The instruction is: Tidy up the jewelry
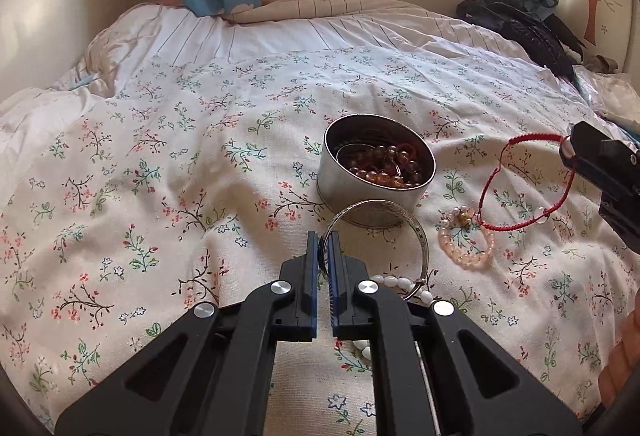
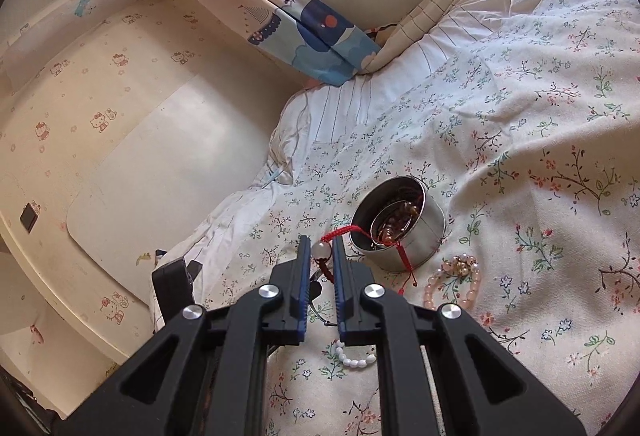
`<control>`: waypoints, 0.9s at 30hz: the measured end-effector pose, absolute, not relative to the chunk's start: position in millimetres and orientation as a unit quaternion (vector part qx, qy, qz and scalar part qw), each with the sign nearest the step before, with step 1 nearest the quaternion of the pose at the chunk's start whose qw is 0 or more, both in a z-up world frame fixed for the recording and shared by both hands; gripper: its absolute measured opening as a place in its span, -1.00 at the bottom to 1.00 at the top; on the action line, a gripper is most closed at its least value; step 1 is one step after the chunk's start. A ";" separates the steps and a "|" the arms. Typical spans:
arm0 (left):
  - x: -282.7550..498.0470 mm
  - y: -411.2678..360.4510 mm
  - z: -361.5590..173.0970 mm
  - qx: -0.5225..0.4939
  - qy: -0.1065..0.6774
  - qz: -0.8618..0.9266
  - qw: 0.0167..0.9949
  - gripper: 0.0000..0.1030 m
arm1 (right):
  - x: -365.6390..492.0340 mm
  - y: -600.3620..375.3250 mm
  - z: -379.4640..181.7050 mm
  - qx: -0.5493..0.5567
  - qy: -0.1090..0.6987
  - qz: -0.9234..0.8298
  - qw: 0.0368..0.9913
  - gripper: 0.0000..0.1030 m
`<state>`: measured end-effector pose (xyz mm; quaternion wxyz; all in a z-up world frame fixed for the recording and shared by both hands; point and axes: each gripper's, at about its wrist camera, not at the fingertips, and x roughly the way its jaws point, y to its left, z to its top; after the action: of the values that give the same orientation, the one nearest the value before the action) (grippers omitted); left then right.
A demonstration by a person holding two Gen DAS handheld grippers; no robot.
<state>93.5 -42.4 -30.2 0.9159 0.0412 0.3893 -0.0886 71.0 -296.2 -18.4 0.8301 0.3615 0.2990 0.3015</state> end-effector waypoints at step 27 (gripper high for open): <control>99.5 -26.7 -28.3 0.000 0.391 -0.089 0.916 -0.91 | 81.4 -243.6 -78.2 0.108 0.498 0.161 0.845 -0.79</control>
<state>99.5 -26.7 -28.3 0.9162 -0.0003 0.3908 -0.0887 81.4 -243.6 -78.2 0.8451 0.1075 0.4982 0.1613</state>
